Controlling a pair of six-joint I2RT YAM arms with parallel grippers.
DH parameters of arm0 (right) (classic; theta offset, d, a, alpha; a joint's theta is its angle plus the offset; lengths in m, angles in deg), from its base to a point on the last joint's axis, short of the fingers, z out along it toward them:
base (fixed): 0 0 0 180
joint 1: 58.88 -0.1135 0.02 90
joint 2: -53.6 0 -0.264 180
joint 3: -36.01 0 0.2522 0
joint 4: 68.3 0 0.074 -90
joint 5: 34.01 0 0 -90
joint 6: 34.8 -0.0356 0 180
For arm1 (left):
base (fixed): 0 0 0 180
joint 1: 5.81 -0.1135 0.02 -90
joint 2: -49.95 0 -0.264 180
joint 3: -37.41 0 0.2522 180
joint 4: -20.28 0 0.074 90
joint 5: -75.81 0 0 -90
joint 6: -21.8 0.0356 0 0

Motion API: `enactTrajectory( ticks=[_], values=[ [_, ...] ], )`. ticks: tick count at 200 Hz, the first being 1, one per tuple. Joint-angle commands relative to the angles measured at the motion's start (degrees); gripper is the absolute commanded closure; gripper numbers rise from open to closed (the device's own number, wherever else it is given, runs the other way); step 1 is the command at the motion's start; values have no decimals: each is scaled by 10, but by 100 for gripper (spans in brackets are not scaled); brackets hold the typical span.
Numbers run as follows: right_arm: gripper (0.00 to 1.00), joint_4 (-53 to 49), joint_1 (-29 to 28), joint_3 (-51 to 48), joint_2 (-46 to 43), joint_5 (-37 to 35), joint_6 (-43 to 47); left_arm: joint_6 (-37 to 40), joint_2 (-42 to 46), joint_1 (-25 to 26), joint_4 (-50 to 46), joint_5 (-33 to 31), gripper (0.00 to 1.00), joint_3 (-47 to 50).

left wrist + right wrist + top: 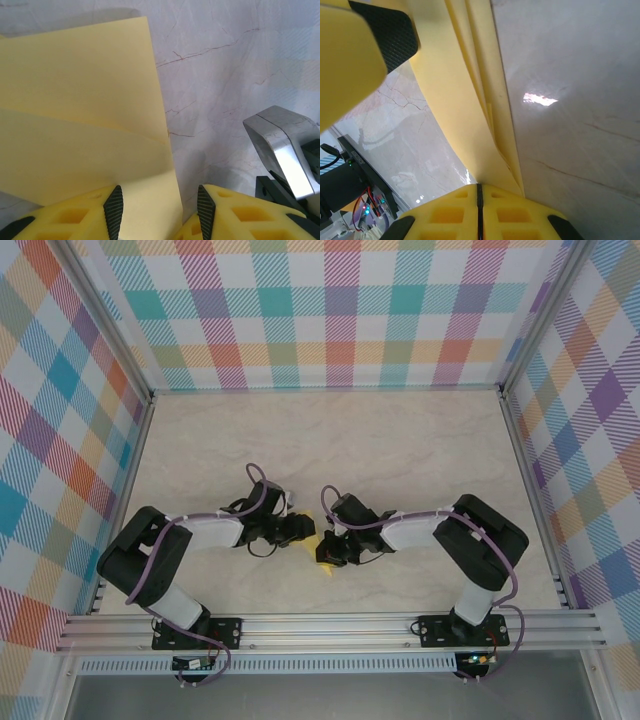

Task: Fold a paper plane with a square sheet of paper (pick it up from the middle)
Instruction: Fold the wing for the fifth time at the center of the table.

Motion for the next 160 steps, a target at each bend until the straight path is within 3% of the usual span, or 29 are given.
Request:
enactTrajectory(
  ticks=[1, 74, 96, 124, 160],
  values=[
    [91, -79, -3, -32, 12, -6, 12, 27, -27, -46, -3, -13, 53, -10],
    [90, -69, -3, -6, 13, 7, 14, 92, -26, -158, -114, 29, 52, -100],
    [87, -40, -5, 4, 8, 16, 1, 84, 17, -158, -149, 24, 50, -115],
    [80, -10, -5, 6, -36, 9, 4, 60, 110, -156, -225, -27, 45, -114],
    [68, -103, 6, 2, -145, -108, 44, -10, 209, -105, -347, -115, 32, -107]
  ],
)
